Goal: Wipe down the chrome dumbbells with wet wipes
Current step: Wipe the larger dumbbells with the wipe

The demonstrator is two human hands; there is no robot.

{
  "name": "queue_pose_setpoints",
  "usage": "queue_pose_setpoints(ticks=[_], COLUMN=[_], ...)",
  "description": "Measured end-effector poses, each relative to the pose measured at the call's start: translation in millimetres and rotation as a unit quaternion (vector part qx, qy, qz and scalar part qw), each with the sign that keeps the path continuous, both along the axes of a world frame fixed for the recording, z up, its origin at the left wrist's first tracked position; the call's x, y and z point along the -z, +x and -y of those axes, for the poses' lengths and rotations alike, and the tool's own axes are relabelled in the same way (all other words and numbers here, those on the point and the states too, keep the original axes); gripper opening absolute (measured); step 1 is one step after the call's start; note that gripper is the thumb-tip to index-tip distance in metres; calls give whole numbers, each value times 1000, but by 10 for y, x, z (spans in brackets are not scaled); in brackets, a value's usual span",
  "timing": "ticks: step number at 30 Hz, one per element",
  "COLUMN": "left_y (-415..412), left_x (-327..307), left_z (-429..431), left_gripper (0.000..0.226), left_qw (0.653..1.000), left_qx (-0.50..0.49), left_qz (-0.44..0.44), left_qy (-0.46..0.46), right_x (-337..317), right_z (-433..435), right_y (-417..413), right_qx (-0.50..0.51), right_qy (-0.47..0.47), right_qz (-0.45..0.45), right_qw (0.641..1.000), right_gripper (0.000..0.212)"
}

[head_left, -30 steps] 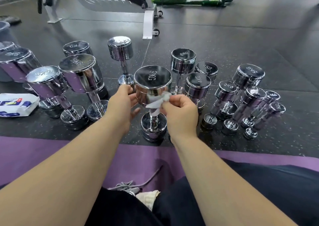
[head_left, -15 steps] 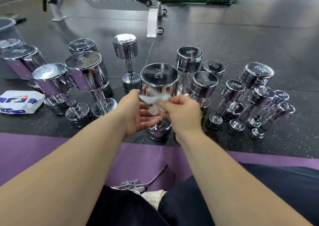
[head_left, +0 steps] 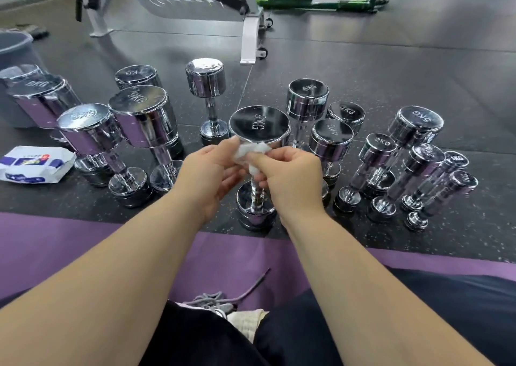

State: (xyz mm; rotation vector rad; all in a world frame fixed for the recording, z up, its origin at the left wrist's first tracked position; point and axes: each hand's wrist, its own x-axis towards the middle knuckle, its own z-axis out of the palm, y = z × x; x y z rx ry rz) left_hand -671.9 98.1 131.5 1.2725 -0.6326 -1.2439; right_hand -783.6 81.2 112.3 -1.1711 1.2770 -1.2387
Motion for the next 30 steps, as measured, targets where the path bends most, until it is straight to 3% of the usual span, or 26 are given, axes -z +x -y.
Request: queue_pose_setpoints(ticks=[3,8,13,18,24,30], left_y=[25,-76,-129,-160,-123,-168], left_x=[-10,213,-43,148,19,159], left_z=[-18,-70,-42,-38,23,32], left_gripper=[8,21,19,22,21,16], left_qw=[998,990,992,985,966,983], left_qx=[-18,-54,-78,-85,-141,-150], left_qz=[0,131,37,146,199,101], left_qy=[-54,3,-90,-23,-86,32], right_x=[-24,154,-63,156,31,185], right_z=[-49,-65,21,-60,27,-59], right_y=[10,34,21,70,126,179], right_qx=[-11,32,25,34,29,41], right_qy=[-12,71,3,72,11,89], right_qz=[45,89,123,83,101,107], right_qw=[999,993,992,993,994,989], right_gripper=[18,9,11,18,26,27])
